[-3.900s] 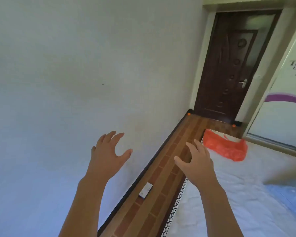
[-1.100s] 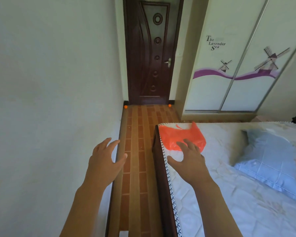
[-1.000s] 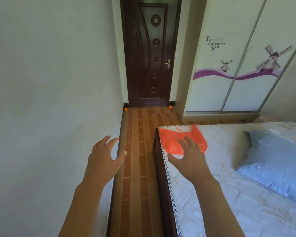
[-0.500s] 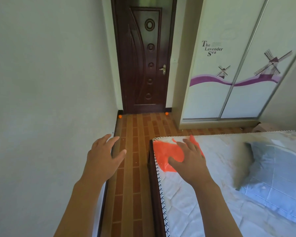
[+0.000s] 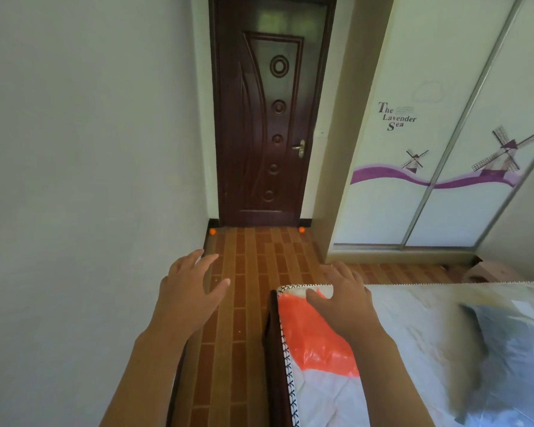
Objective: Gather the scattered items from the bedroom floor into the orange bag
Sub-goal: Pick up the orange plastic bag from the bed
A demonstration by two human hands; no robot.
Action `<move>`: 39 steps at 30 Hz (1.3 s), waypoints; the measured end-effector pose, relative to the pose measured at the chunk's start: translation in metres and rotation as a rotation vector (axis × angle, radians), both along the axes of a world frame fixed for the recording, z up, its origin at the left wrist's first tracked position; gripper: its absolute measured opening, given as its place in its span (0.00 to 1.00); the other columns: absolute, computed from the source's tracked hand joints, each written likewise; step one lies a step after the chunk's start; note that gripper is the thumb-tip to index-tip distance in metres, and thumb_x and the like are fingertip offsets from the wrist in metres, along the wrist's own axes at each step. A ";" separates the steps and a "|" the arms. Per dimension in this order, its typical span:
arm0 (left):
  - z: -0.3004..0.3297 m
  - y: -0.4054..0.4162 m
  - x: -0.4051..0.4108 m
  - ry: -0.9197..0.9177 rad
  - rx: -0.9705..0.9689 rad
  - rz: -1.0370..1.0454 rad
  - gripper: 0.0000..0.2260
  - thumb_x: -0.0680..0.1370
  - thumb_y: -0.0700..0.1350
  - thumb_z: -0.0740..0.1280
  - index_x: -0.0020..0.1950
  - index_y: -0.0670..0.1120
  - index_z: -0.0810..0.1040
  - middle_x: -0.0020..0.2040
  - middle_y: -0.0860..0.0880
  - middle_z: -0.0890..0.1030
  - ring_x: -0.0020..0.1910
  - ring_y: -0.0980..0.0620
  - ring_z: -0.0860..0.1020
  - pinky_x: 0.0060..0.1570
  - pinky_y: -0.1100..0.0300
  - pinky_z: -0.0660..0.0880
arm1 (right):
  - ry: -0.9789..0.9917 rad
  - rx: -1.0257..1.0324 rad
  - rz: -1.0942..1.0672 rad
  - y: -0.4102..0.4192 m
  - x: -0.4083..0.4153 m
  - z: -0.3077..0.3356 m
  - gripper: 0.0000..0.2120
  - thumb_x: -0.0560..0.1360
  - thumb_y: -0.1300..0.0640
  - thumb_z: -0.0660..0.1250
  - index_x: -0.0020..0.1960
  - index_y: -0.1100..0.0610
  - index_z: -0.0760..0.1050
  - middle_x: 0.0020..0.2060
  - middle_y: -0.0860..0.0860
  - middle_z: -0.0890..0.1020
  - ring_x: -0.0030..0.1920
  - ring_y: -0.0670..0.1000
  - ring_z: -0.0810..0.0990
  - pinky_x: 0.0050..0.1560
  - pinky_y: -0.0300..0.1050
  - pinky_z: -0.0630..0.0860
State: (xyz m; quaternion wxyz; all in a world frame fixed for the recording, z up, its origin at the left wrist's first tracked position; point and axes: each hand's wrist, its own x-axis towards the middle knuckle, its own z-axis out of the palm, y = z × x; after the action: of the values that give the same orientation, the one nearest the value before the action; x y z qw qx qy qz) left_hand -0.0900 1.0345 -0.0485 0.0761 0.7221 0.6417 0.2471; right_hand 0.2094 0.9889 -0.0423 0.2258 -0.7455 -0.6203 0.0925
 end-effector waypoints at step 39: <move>0.005 0.478 -0.043 -0.142 0.033 0.112 0.25 0.80 0.62 0.65 0.76 0.58 0.70 0.78 0.54 0.66 0.77 0.50 0.61 0.74 0.45 0.64 | 0.014 -0.036 0.221 0.556 -0.053 0.006 0.34 0.77 0.34 0.62 0.79 0.43 0.62 0.81 0.45 0.59 0.81 0.54 0.56 0.77 0.66 0.59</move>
State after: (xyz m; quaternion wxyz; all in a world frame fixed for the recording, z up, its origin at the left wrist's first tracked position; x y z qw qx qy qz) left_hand -0.1334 1.5123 -0.0436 0.0955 0.6669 0.6700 0.3119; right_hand 0.1568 1.5446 -0.0362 0.2052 -0.6756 -0.6955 0.1332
